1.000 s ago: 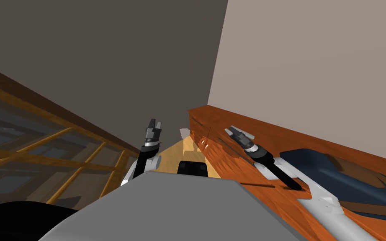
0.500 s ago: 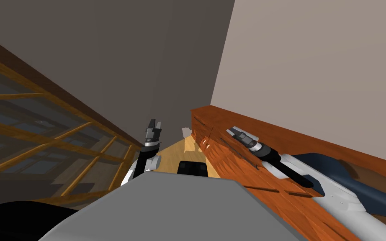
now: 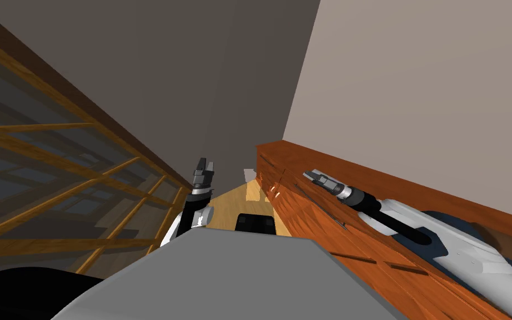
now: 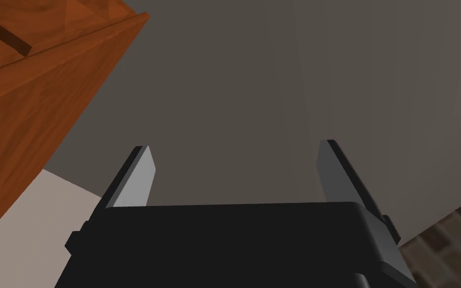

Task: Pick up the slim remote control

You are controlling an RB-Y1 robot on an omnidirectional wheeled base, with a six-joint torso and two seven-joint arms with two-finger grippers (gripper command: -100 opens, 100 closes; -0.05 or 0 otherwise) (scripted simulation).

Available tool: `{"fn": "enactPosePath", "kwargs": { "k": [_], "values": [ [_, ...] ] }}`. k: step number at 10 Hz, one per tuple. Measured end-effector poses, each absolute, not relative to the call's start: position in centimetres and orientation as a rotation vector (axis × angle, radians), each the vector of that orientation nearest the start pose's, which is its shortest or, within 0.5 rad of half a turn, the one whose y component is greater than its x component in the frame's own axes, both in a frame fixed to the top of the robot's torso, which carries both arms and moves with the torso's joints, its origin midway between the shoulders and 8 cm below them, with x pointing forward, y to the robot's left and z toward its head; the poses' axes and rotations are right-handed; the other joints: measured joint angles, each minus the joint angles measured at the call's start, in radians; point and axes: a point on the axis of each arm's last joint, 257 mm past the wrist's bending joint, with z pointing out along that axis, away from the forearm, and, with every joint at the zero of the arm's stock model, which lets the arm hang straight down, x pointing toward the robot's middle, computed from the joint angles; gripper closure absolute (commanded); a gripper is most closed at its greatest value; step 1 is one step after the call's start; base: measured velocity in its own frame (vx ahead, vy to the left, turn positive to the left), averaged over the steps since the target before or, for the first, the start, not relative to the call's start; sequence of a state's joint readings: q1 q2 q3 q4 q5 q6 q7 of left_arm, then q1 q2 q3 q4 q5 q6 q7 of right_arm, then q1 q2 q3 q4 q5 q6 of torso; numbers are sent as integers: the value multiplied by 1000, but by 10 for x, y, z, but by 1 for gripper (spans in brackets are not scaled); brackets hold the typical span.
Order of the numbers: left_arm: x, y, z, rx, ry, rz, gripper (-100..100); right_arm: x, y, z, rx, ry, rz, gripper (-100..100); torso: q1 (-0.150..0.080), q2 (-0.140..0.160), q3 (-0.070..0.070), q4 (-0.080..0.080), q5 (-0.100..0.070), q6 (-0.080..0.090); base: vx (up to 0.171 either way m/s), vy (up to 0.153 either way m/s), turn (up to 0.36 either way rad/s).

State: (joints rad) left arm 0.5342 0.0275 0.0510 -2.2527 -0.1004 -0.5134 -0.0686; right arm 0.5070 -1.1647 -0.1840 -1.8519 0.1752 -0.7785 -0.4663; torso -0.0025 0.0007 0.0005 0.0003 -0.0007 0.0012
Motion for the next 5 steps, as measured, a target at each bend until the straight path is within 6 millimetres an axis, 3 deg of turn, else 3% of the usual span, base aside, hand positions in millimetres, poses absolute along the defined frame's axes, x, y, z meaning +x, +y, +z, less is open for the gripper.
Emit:
{"fn": "enactPosePath", "kwargs": {
  "k": [3, 5],
  "values": [
    [344, 287, 3, -573, 740, -1105, 0, 373, -333, -81, -46, 1773, 1129, -100, 0, -1, 0, 0, 0, 0, -19, -18, 148],
    [344, 287, 3, -573, 740, -1105, 0, 373, -349, -88, -75, 1841, 1075, -100, 0, -1, 0, 0, 0, 0, -12, -21, 28]
  ]
}}
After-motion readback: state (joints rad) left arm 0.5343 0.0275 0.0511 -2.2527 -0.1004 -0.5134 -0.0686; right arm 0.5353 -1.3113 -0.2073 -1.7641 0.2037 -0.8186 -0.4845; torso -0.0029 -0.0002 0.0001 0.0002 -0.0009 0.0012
